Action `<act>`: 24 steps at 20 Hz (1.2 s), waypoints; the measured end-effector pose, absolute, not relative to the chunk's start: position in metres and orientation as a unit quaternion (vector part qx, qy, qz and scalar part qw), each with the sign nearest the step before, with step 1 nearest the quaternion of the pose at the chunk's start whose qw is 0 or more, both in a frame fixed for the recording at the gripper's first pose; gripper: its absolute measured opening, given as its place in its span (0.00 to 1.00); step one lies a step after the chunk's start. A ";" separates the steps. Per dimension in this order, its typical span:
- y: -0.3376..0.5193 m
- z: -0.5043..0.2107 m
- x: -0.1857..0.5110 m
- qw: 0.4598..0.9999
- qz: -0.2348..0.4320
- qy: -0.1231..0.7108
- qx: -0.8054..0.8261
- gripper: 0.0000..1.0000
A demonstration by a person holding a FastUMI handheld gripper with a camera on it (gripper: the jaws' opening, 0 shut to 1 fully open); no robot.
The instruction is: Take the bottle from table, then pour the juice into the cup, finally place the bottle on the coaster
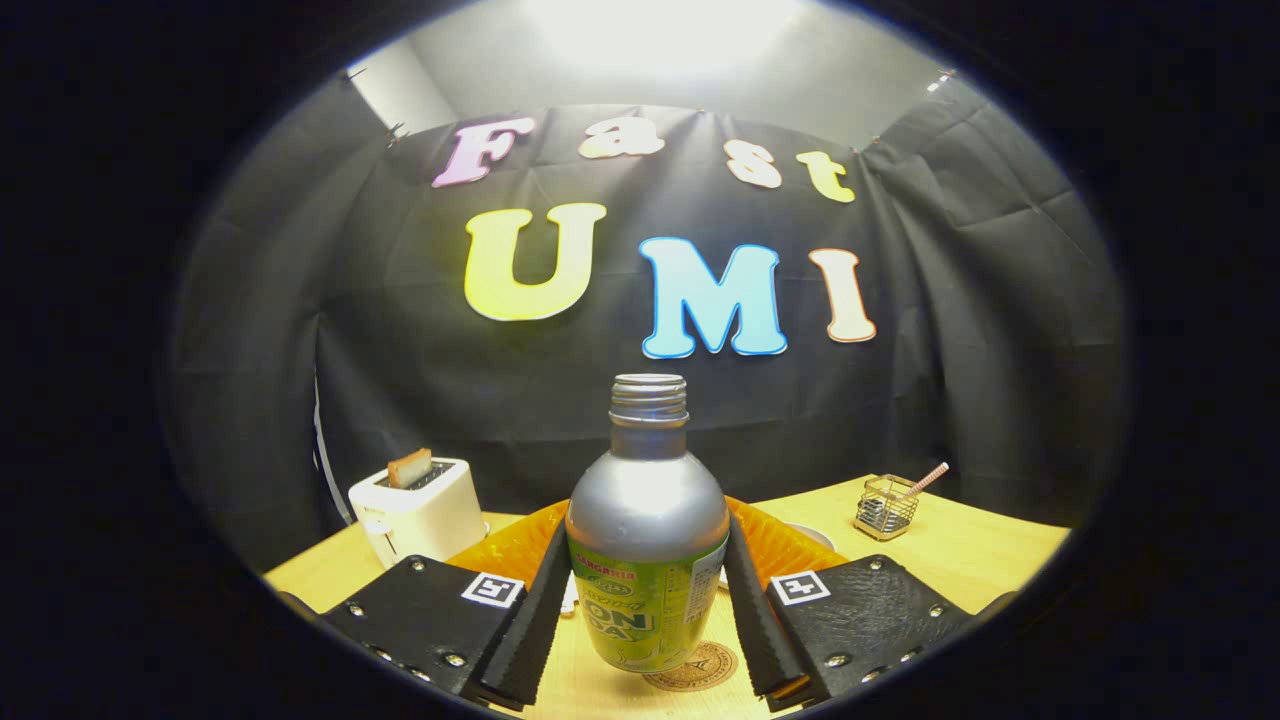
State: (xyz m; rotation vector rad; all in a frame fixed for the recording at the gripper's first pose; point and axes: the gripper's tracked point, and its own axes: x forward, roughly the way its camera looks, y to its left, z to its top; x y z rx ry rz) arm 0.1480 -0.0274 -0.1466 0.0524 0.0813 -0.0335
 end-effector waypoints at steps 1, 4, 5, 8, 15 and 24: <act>-0.026 -0.153 0.150 0.999 -0.014 0.046 0.017 0.75; -0.023 -0.170 0.154 0.998 -0.006 0.053 0.021 0.76; -0.025 -0.173 0.155 0.998 -0.007 0.054 0.024 0.75; -0.035 -0.182 0.159 0.998 -0.017 0.054 0.020 0.75; -0.048 -0.201 0.165 0.997 -0.022 0.064 0.040 0.75; -0.050 -0.225 0.169 0.996 -0.022 0.080 0.027 0.75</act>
